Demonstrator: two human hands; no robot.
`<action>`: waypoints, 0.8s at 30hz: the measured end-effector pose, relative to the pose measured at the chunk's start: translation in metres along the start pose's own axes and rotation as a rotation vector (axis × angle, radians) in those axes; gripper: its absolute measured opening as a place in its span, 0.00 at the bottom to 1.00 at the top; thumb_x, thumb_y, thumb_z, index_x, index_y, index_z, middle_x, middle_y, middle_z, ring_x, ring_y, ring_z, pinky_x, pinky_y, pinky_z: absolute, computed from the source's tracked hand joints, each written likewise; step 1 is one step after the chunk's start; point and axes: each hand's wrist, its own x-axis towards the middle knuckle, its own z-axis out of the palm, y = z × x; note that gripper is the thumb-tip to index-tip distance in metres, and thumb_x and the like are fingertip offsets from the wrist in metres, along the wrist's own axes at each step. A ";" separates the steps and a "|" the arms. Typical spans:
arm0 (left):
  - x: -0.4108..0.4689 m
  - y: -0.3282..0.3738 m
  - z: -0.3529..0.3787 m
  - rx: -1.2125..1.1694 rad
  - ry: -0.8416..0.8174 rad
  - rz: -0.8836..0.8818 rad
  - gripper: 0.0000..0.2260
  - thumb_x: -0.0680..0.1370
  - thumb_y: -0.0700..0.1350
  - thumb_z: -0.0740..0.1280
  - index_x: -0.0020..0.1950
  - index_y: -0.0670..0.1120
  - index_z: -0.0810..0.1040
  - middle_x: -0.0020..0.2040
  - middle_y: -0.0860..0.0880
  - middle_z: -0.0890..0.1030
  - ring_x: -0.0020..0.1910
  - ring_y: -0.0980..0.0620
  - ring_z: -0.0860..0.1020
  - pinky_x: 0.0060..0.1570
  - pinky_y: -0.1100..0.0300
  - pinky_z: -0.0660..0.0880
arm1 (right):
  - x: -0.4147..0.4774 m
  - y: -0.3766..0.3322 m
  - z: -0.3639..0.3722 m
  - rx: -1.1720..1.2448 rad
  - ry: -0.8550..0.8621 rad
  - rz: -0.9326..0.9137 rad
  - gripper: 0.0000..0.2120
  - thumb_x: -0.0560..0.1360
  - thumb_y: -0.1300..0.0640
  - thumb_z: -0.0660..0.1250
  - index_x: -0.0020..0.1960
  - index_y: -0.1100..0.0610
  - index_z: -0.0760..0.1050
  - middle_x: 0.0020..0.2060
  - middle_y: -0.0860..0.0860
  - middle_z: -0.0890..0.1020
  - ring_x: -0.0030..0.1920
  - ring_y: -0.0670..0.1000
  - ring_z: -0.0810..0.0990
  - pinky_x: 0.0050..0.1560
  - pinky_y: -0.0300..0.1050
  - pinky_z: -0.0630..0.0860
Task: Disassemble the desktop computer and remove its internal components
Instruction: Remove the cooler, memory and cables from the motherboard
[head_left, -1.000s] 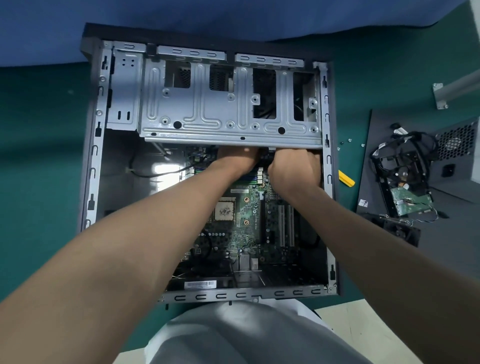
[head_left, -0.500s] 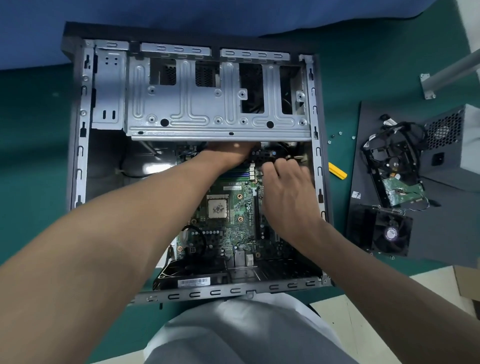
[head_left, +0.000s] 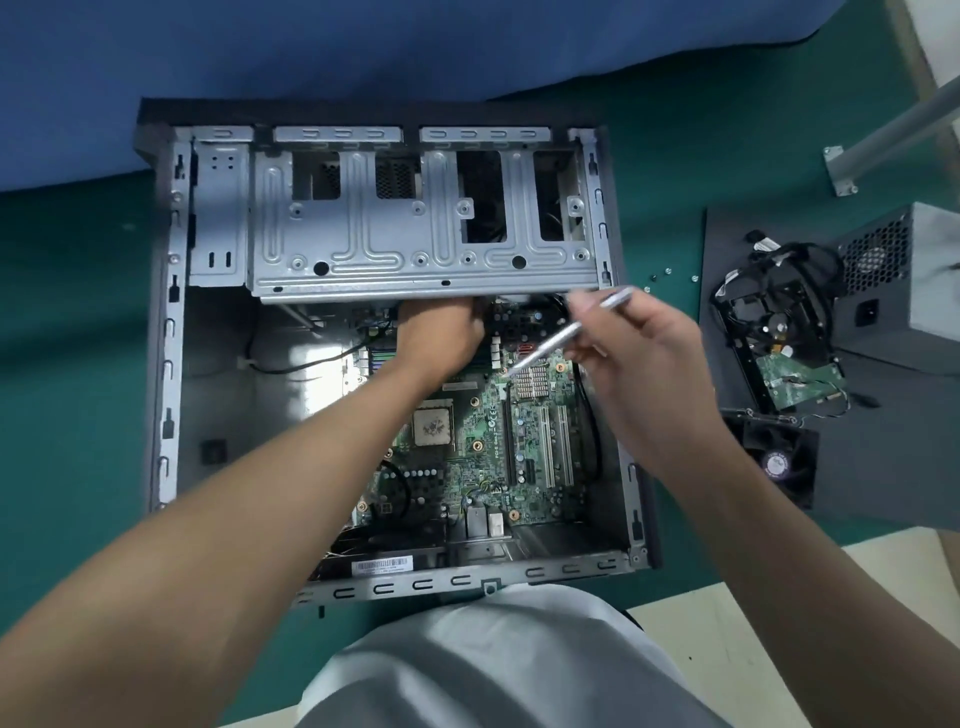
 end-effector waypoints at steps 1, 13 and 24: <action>-0.009 0.006 -0.003 -0.031 0.050 -0.016 0.07 0.81 0.42 0.61 0.43 0.47 0.72 0.31 0.53 0.70 0.29 0.58 0.69 0.37 0.58 0.70 | 0.003 -0.003 -0.001 0.242 0.034 0.077 0.11 0.78 0.58 0.64 0.37 0.61 0.73 0.32 0.53 0.75 0.33 0.46 0.72 0.39 0.40 0.71; -0.092 0.109 -0.016 -0.350 0.352 0.301 0.05 0.79 0.42 0.67 0.52 0.44 0.82 0.46 0.52 0.79 0.46 0.55 0.75 0.50 0.59 0.73 | 0.003 -0.005 -0.030 0.755 0.107 0.199 0.13 0.80 0.60 0.60 0.43 0.66 0.76 0.43 0.61 0.81 0.50 0.56 0.81 0.59 0.48 0.76; -0.086 0.096 -0.022 0.076 0.356 0.515 0.12 0.77 0.38 0.67 0.60 0.41 0.80 0.55 0.44 0.81 0.55 0.45 0.78 0.57 0.47 0.75 | 0.021 0.040 -0.070 0.820 0.241 0.487 0.12 0.80 0.60 0.58 0.40 0.64 0.74 0.33 0.57 0.82 0.38 0.54 0.84 0.40 0.43 0.82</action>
